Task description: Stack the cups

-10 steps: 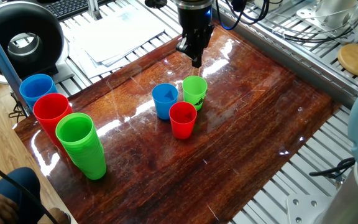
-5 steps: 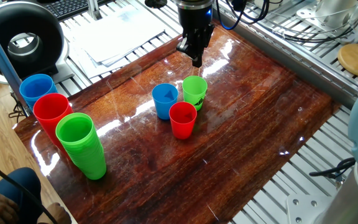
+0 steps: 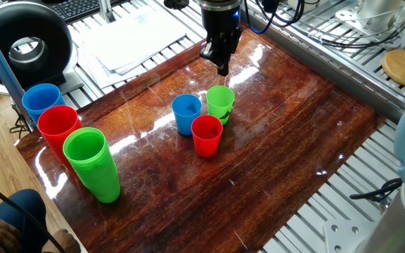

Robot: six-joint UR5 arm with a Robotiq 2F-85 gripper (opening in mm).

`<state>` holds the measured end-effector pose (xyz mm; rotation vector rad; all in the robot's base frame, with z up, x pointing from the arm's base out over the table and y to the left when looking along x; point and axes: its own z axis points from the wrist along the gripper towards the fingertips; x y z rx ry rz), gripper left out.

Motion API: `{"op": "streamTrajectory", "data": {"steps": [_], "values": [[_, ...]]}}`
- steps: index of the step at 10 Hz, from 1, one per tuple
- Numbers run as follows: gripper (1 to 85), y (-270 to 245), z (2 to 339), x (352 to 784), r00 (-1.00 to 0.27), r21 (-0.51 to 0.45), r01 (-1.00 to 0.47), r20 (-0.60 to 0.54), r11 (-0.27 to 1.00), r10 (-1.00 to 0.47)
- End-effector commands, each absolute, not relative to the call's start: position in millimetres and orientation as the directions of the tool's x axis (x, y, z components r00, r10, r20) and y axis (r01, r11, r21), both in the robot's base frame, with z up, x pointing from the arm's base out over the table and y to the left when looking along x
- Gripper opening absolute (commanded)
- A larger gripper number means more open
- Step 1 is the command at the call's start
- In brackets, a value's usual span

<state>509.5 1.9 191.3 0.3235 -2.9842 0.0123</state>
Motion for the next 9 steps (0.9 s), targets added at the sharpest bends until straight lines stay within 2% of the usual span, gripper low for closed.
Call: {"op": "streamTrajectory", "data": {"steps": [1,5,7,9], "values": [[1.3,4,192,511,-0.968,0.014,-0.215,0.131,0.976,-0.215],[1.3,26,194,531,-0.973,0.064,-0.222,0.051,0.973,-0.225],[2.3,22,203,533,-0.958,0.029,-0.278,0.066,0.960,-0.279],[11.3,33,209,539,-0.948,0.041,-0.312,0.054,0.949,-0.314]]}}
